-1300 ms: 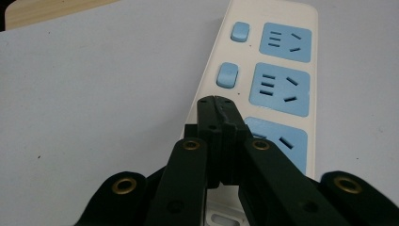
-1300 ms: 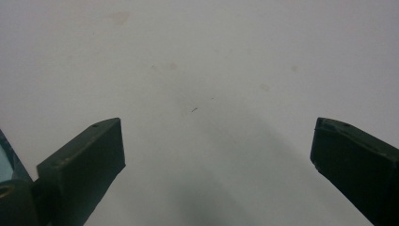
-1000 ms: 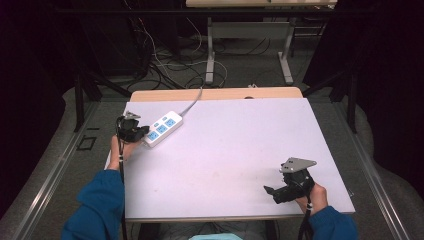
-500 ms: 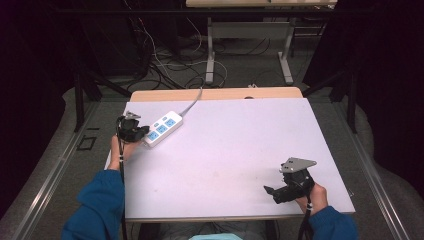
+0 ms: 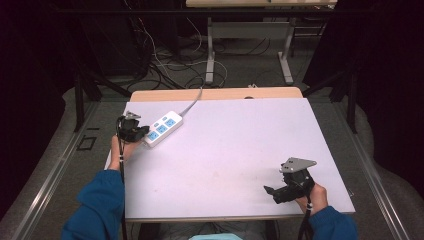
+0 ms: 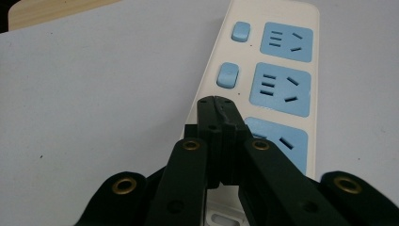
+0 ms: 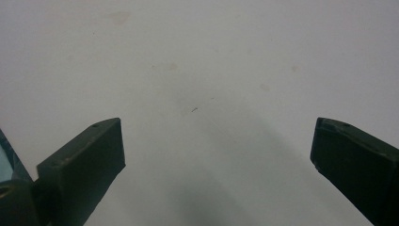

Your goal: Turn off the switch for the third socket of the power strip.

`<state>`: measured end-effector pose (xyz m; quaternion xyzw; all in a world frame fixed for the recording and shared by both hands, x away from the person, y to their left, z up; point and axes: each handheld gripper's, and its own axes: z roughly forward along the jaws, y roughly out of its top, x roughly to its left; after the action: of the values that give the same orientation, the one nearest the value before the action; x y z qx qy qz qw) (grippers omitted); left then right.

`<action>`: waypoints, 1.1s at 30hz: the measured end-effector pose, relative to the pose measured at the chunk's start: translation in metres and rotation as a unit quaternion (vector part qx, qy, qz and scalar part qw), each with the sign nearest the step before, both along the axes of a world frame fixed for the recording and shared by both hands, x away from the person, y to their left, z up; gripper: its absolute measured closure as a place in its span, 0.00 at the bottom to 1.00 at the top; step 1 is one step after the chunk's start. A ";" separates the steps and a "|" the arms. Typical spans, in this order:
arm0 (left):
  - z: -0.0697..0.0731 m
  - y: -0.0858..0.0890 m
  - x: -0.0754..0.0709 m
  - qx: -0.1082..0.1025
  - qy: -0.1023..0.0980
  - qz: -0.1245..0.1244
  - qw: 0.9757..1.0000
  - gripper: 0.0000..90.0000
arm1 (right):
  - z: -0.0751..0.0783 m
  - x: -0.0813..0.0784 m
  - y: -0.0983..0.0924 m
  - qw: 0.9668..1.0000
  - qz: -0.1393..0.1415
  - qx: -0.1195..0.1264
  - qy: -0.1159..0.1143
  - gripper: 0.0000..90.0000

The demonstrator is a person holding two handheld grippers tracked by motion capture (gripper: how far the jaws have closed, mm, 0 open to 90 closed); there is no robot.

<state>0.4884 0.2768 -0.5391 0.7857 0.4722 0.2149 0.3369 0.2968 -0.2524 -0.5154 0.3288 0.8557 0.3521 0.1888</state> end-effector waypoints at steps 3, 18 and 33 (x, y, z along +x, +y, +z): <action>0.000 0.000 0.000 0.003 -0.002 -0.001 1.000 1.00 | 0.000 0.000 0.000 1.000 -0.001 0.001 -0.002 0.03; 0.000 -0.002 0.000 0.010 -0.007 -0.003 1.000 1.00 | 0.000 0.000 0.000 1.000 0.000 0.000 0.000 0.03; 0.000 -0.002 -0.001 0.015 -0.009 -0.003 1.000 1.00 | 0.000 -0.001 0.001 1.000 -0.003 0.001 0.004 0.03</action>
<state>0.4878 0.2747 -0.5388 0.7901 0.4634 0.2285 0.3297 0.2956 -0.2519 -0.5151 0.3333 0.8550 0.3511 0.1861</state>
